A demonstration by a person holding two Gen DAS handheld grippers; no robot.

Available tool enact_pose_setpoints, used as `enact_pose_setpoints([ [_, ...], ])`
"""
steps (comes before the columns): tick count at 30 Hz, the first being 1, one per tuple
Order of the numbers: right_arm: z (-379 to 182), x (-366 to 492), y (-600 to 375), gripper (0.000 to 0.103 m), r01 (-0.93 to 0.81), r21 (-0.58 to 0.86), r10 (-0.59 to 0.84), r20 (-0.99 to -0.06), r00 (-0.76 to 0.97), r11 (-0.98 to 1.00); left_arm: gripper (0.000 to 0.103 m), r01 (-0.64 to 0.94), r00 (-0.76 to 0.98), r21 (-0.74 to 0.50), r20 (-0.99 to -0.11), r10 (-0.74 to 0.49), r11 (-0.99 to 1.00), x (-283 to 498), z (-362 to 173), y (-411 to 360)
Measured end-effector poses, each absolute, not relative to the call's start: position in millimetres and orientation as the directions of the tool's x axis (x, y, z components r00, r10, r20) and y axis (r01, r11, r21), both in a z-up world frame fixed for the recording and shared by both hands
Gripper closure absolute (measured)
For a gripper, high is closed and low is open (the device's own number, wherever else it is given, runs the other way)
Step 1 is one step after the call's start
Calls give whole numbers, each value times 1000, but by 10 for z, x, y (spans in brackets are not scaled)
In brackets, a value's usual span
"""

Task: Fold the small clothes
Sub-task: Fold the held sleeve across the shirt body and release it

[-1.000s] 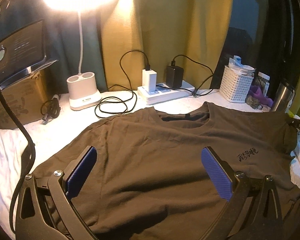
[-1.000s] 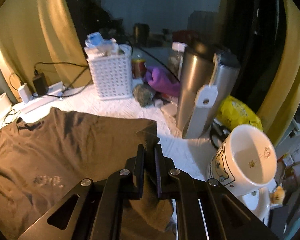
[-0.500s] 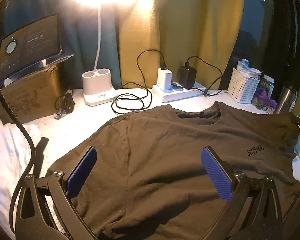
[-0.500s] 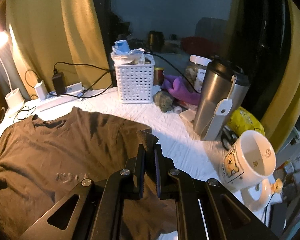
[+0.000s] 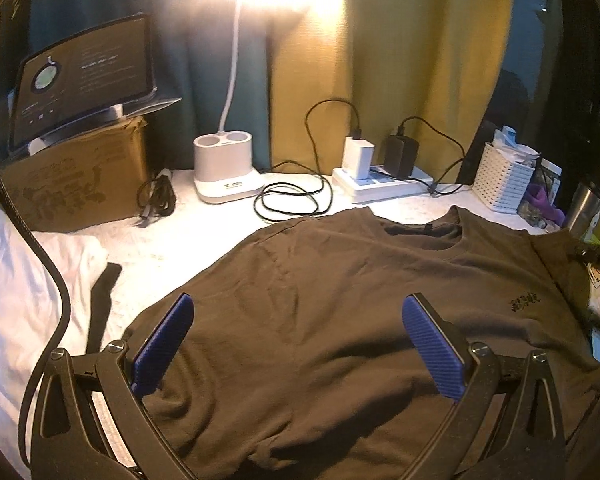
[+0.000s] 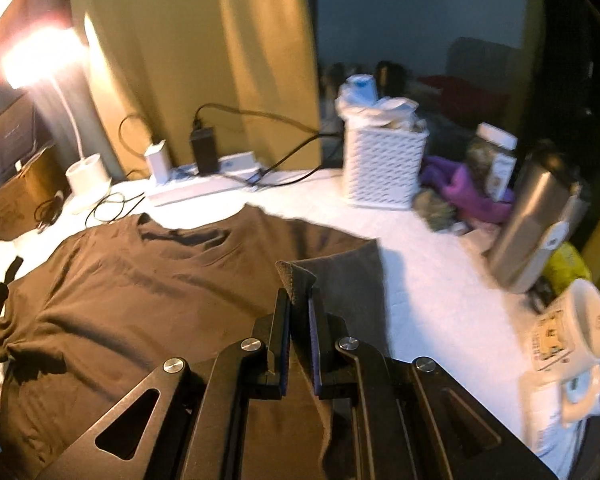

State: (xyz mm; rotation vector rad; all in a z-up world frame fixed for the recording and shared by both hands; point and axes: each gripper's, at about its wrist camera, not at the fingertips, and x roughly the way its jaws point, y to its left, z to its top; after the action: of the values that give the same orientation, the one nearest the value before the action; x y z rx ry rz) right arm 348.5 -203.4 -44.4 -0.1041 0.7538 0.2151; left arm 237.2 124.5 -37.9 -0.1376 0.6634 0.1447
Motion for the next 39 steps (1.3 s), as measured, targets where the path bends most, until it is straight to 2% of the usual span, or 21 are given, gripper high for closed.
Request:
enact_pose_setpoints([
  [8,-963,3656,-1791,94,-232,87,211,-780,589,969,0,-199,764,-90,-638,97,976,2349,-446,1410],
  [10,-1080,3675,-1725,92,-230,84,203,-801,563,970,0,-201,762,-97,-641,93,975,2341,-455,1443],
  [12,-1148,3665,-1679,64,-237,93,212,-809,548,967,0,-208,760,-100,-643,96,973,2325,-458,1482],
  [13,-1162,3659,-1670,23,-242,105,224,-812,540,964,0,-211,760,-101,-643,98,972,2318,-455,1498],
  [14,-1158,3639,-1664,4,-245,117,236,-806,542,963,0,-214,760,-101,-643,101,971,2308,-450,1516],
  [17,-1082,3555,-1680,4,-262,135,265,-782,563,955,0,-225,760,-100,-641,110,969,2278,-437,1566],
  [23,-846,3347,-2081,4,-177,130,214,-747,629,976,0,-242,756,-95,-643,126,966,2209,-455,1635],
  [28,-950,3179,-2231,4,-161,129,201,-773,602,978,0,-257,741,-86,-657,139,963,2139,-519,1670],
  [34,-1224,3034,-2038,4,-209,191,274,-811,516,959,0,-274,731,-73,-663,159,959,1976,-551,1717],
  [39,-1170,2863,-1830,4,-259,193,304,-801,516,946,0,-305,712,-65,-679,182,950,1813,-619,1847],
])
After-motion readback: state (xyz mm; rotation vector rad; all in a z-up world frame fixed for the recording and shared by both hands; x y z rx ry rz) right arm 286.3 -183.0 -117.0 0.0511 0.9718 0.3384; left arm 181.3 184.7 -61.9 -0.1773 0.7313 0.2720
